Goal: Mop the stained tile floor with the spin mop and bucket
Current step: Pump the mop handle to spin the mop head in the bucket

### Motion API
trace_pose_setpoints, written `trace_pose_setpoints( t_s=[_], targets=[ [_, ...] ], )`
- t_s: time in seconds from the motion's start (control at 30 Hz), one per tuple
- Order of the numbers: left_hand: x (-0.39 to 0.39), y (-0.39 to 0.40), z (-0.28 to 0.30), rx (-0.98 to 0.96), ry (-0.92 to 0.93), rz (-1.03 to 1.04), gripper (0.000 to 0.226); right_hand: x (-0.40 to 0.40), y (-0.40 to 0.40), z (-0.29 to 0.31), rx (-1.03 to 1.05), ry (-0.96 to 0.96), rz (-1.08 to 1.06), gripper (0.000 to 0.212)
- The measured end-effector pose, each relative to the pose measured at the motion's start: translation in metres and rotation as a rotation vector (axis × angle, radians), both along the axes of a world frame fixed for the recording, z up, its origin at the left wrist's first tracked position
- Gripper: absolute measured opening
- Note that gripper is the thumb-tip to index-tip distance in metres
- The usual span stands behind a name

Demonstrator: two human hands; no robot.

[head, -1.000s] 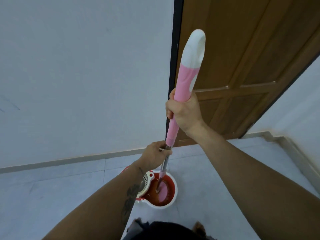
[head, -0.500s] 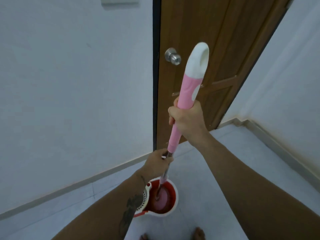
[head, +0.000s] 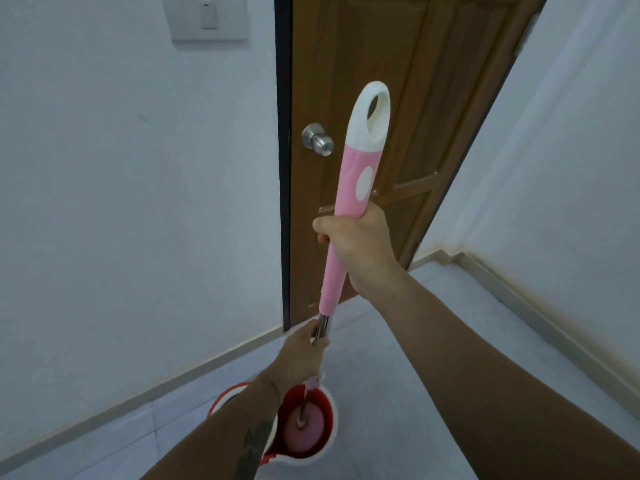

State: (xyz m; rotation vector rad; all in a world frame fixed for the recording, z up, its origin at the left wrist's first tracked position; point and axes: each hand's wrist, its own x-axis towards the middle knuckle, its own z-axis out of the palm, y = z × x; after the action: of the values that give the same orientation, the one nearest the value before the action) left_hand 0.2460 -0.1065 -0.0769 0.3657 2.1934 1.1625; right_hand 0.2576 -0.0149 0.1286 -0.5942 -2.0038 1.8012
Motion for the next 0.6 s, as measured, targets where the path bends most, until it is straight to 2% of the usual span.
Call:
trace_pose_setpoints(
  t_s=[0.13,0.27,0.43,0.6],
  targets=[
    [-0.005,-0.001,0.004,0.032,0.057,0.032,0.027,0.007,0.005,-0.015,0.229,-0.079,0.121,0.044],
    [-0.005,-0.004,0.008,0.084,0.113,0.043,0.022,0.020,0.008,-0.054,0.223,-0.239,0.243,0.023],
    [-0.010,-0.013,0.012,0.143,0.123,0.100,0.017,0.013,0.003,-0.057,0.298,-0.206,0.273,0.012],
    [-0.015,-0.020,0.007,0.103,0.020,0.083,0.021,0.005,0.000,-0.039,0.357,-0.144,0.316,0.014]
  ],
)
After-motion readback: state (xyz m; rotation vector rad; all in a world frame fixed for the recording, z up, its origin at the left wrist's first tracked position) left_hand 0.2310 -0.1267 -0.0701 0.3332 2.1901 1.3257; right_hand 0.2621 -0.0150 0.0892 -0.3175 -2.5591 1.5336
